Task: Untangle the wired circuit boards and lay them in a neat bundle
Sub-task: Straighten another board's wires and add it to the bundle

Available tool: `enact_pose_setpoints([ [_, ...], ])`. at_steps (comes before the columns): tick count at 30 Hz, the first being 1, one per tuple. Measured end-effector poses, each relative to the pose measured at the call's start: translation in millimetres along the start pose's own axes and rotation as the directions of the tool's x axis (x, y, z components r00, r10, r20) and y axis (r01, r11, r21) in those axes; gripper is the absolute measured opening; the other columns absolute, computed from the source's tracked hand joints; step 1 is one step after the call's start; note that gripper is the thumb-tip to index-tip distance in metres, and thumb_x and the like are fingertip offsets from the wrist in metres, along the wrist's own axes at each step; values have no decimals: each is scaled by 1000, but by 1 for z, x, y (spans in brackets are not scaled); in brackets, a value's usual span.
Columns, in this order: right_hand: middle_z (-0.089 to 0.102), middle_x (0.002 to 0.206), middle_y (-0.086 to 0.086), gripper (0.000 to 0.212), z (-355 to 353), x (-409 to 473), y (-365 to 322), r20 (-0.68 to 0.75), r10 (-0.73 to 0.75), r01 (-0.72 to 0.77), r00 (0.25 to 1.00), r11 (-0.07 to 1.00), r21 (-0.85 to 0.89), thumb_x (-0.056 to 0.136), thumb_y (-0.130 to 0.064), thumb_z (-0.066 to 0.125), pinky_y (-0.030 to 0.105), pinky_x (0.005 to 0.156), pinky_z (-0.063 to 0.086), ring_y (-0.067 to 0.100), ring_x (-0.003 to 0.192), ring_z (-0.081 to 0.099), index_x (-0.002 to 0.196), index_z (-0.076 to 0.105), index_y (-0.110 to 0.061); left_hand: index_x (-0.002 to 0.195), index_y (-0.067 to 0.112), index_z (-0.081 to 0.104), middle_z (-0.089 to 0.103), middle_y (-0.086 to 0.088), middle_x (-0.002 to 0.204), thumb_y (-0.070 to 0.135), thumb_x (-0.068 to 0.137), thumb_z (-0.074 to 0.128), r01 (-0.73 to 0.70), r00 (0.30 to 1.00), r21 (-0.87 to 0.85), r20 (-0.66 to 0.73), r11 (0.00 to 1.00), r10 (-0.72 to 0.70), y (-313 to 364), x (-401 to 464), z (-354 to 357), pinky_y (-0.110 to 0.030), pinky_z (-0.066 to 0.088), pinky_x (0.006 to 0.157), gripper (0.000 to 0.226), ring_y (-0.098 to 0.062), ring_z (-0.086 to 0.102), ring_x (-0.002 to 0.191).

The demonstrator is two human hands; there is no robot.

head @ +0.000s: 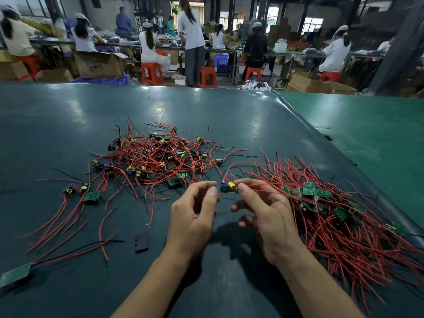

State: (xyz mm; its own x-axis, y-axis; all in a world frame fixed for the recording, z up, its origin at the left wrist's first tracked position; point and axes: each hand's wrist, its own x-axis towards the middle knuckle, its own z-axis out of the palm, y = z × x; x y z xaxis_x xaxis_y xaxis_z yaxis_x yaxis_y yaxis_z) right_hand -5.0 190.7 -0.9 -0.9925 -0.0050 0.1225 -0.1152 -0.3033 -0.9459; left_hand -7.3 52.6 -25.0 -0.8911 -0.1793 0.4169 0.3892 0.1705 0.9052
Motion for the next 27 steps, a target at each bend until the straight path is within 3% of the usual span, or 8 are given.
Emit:
enact_pose_setpoints([
  [3,73,81,0,10,-1,0,-1,41,-59,65,997,986,-156,88,-13,67,22,40,43,15,56,63,85,74,-18,79,11,73,70,-9,72,49,90,59,264,963,-248,114,932,-243,2,7,1,-25,50,58,42,-14,60,59],
  [6,72,77,1,14,-5,1,0,45,-200,202,979,907,-369,92,-6,64,22,44,45,18,56,65,88,71,-17,79,12,76,72,-4,74,27,85,64,229,973,-290,100,929,-208,1,11,-1,-22,51,59,20,-13,62,64],
  [10,75,83,2,17,-7,0,5,73,-180,194,981,913,-360,94,-7,63,23,42,46,25,56,69,90,69,-22,79,11,74,72,-8,75,20,80,68,293,954,-417,66,861,-292,2,12,-2,-23,54,59,10,-16,66,65],
  [14,75,94,-8,39,-9,0,12,296,-213,345,931,781,-520,87,13,59,30,69,59,17,77,71,91,75,-22,83,10,65,68,-5,72,8,95,55,374,892,-582,13,722,-452,4,16,-3,-27,55,57,16,-17,66,63],
  [16,73,92,-16,41,-12,2,14,311,-151,313,938,750,-582,88,8,60,21,67,55,13,76,70,94,74,-30,84,8,62,66,-5,67,7,97,52,390,882,-570,6,723,-471,4,18,-7,-26,52,51,16,-18,62,54],
  [18,71,87,-18,25,-11,3,14,195,-97,188,976,826,-531,91,-12,67,20,57,51,10,69,68,100,70,-35,81,7,64,64,-8,63,7,94,55,425,883,-497,44,756,-468,5,17,-8,-24,49,45,15,-17,57,46],
  [21,74,86,-18,17,-9,6,13,132,-78,126,988,900,-417,89,-30,64,23,65,54,5,75,67,105,69,-35,78,6,67,65,-12,62,10,86,63,507,862,-404,250,761,-441,8,11,-4,-22,47,43,10,-19,57,43],
  [27,54,54,-8,13,-11,7,7,33,-170,173,985,941,-290,83,-25,67,13,45,31,2,45,40,84,76,-15,77,7,65,65,-15,64,9,88,62,545,806,-266,429,795,-409,10,3,-2,-22,46,43,12,-22,57,43],
])
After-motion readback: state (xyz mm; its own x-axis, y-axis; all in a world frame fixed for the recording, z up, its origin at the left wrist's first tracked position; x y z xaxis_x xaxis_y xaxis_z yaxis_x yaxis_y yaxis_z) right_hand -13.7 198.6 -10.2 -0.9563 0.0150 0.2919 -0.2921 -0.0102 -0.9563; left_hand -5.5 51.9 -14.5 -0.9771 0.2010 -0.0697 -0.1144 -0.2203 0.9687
